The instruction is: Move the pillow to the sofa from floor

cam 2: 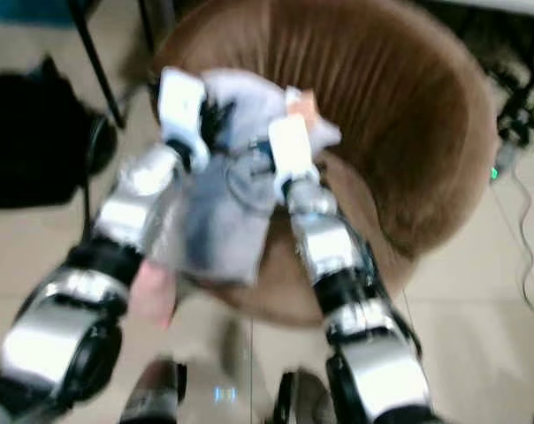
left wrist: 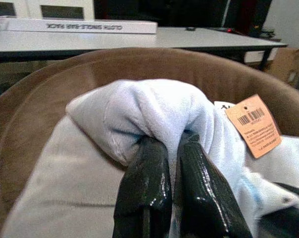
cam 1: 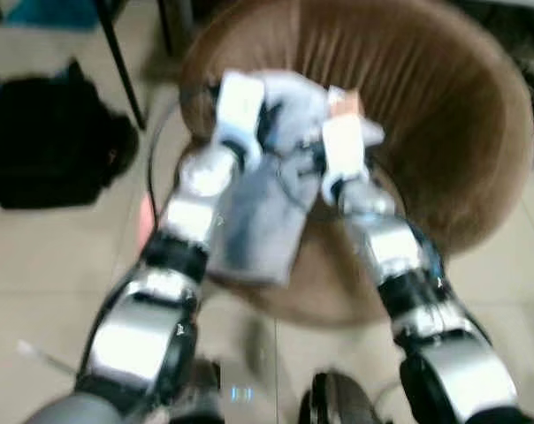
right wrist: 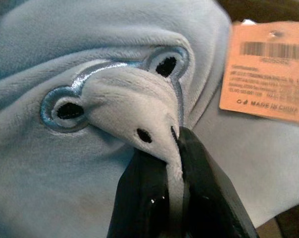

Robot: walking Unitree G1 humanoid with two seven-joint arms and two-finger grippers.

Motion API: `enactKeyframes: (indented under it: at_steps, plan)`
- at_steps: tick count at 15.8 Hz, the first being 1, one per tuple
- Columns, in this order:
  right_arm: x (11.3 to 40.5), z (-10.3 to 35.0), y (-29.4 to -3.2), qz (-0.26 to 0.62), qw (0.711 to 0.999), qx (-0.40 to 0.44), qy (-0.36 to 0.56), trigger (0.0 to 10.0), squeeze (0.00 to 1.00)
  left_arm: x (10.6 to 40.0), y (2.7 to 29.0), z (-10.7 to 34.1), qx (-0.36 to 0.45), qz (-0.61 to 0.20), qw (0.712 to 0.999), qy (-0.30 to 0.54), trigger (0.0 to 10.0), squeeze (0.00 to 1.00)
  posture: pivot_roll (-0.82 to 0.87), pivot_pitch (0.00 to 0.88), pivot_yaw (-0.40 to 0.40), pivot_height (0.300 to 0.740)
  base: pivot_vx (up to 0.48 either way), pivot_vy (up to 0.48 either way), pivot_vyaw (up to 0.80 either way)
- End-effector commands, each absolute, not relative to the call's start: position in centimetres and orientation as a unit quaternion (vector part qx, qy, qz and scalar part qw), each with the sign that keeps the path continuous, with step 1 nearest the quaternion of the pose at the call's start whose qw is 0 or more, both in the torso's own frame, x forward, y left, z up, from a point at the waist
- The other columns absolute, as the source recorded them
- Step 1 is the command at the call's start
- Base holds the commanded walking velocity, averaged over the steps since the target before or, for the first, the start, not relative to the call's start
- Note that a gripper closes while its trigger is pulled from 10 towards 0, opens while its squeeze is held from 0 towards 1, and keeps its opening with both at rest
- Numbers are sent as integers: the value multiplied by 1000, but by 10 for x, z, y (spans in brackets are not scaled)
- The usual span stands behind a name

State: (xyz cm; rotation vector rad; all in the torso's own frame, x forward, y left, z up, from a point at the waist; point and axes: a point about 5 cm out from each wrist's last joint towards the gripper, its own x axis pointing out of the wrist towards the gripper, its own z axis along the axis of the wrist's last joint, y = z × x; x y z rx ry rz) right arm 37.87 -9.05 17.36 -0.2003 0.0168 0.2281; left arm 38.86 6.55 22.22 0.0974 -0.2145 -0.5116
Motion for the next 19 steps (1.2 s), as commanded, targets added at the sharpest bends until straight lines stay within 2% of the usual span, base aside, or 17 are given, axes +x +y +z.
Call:
enactKeyframes:
  at_steps: [1,2,3,4,5,6,8,11,15,19]
  plan:
    - [379,187,-92,109,989,-95,-29,10000,0,384,48,218,57,-285,952,-100,10000,0,59,141,-78,740,0,0,0]
    - [379,183,-93,111,990,-90,-19,10000,0,383,49,216,65,-285,951,-101,10000,0,62,130,-79,740,0,0,0]
    - [376,175,-98,102,991,-80,-14,10000,0,381,62,208,73,-266,956,-104,10000,0,59,116,-82,740,0,0,0]
    - [368,162,-101,103,992,-75,-17,10000,0,376,86,192,51,-233,967,-94,10000,0,65,106,-81,740,0,0,0]
    - [362,154,-102,107,992,-71,-18,10000,0,371,98,179,44,-214,972,-84,10000,0,73,105,-84,740,0,0,0]
    - [344,135,-109,102,993,-62,-26,10000,0,352,129,148,35,-166,983,-64,10000,0,90,108,-93,740,0,0,0]
    - [331,127,-116,94,993,-59,-47,10000,0,339,142,135,21,-140,988,-66,10000,0,103,109,-94,740,0,0,0]
    - [308,108,-125,71,993,-63,-68,10000,0,317,146,126,42,-121,987,-94,10000,0,126,113,-88,740,0,0,0]
    - [306,100,-120,72,994,-61,-54,10000,0,315,138,118,76,-141,984,-81,10000,0,117,95,-79,740,0,0,0]
    - [310,97,-120,68,994,-70,-50,10000,0,321,130,106,100,-168,980,-33,10000,0,92,87,-69,740,0,0,0]
